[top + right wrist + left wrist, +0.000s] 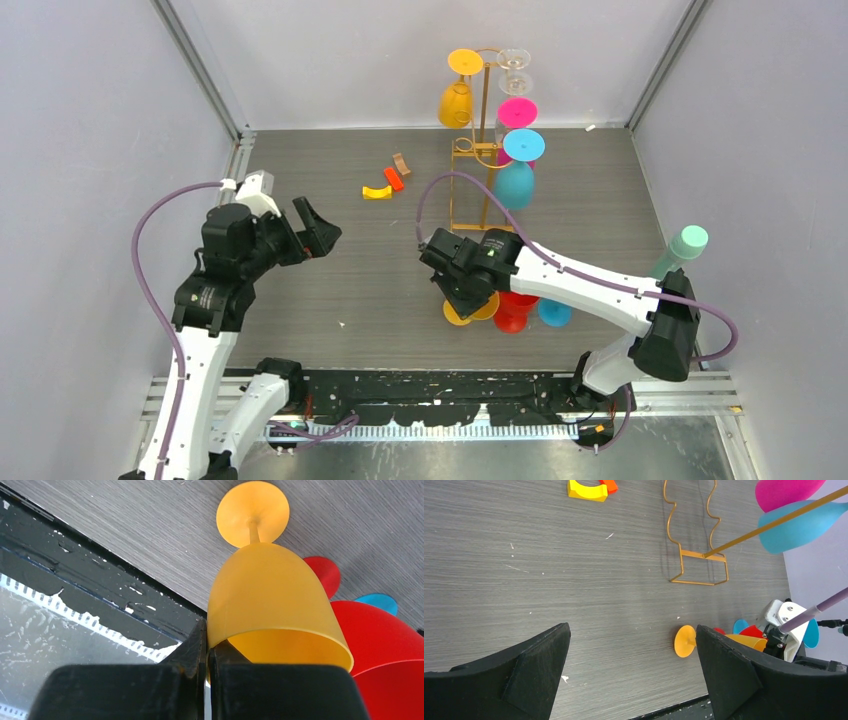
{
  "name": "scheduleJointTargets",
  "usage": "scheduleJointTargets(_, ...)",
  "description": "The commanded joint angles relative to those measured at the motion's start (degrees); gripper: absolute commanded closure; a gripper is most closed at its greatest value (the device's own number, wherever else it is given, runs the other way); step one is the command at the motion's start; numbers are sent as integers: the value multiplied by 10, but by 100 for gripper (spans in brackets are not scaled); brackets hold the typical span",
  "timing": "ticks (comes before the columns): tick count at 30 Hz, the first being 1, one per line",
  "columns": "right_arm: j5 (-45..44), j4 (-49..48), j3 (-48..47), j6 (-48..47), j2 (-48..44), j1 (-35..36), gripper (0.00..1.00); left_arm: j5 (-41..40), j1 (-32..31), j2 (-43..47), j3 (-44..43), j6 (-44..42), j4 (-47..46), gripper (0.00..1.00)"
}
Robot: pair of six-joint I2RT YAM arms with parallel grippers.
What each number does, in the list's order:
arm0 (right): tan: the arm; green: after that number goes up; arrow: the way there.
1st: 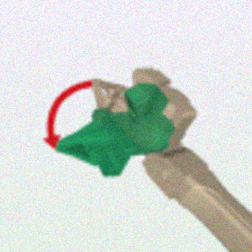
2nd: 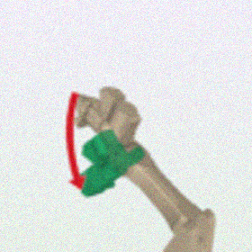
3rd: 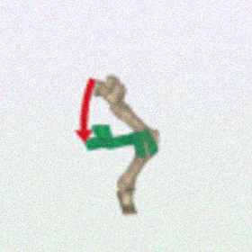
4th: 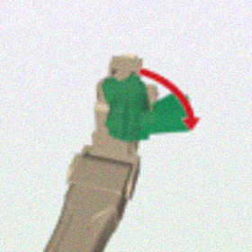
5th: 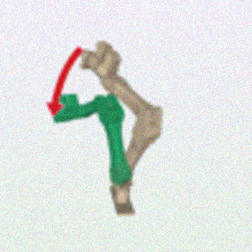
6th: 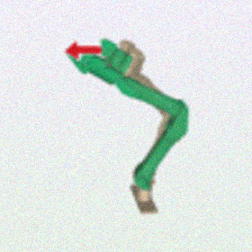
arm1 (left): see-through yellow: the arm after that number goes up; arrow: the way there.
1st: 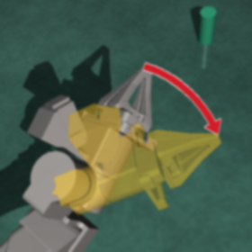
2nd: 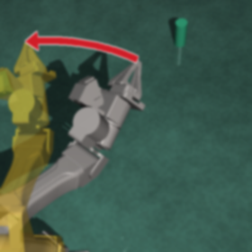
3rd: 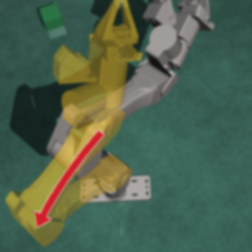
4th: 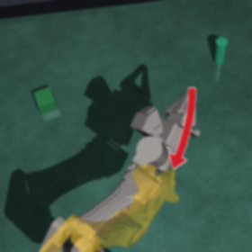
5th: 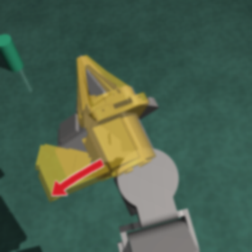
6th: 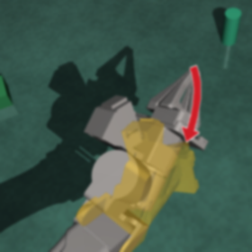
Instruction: Take the wine glass off the wine glass rack
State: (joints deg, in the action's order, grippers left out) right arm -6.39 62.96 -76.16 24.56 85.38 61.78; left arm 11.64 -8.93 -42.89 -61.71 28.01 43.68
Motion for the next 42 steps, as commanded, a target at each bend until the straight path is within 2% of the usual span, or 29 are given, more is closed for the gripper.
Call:
scheduleJointTargets(1, 29, 28, -27, -27, 4, 4, 99, 17, 0, -3, 2, -4, -29, 0)
scheduleJointTargets(6, 50, 42, -38, -42, -1, 6, 95, 33, 0, -3, 3, 15, -33, 0)
scheduleJointTargets(11, 54, 46, -35, -56, -8, 6, 85, 37, 0, -2, 3, 23, -41, 0)
scheduleJointTargets(18, -25, 59, -53, -55, 21, 6, 70, 41, 1, 2, -6, 44, -54, 0)
scheduleJointTargets(21, -39, 53, -66, -59, 33, 6, 69, 36, 0, 7, -8, 46, -60, 0)
scheduleJointTargets(28, -43, 32, -69, -61, 59, 6, 85, 30, 1, 9, -14, 45, -50, 0)
scheduleJointTargets(30, -41, 26, -67, -59, 59, 6, 86, 30, 1, 8, -15, 46, -51, 0)
scheduleJointTargets(34, -28, 15, -66, -58, 50, 6, 82, 30, 1, 5, -16, 45, -53, 0)
scheduleJointTargets(39, -25, 3, -69, -61, 25, 6, 70, 30, 1, 3, -17, 44, -54, 0)
scheduleJointTargets(42, -26, -4, -72, -62, 12, 6, 69, 27, 0, 3, -19, 41, -54, 0)
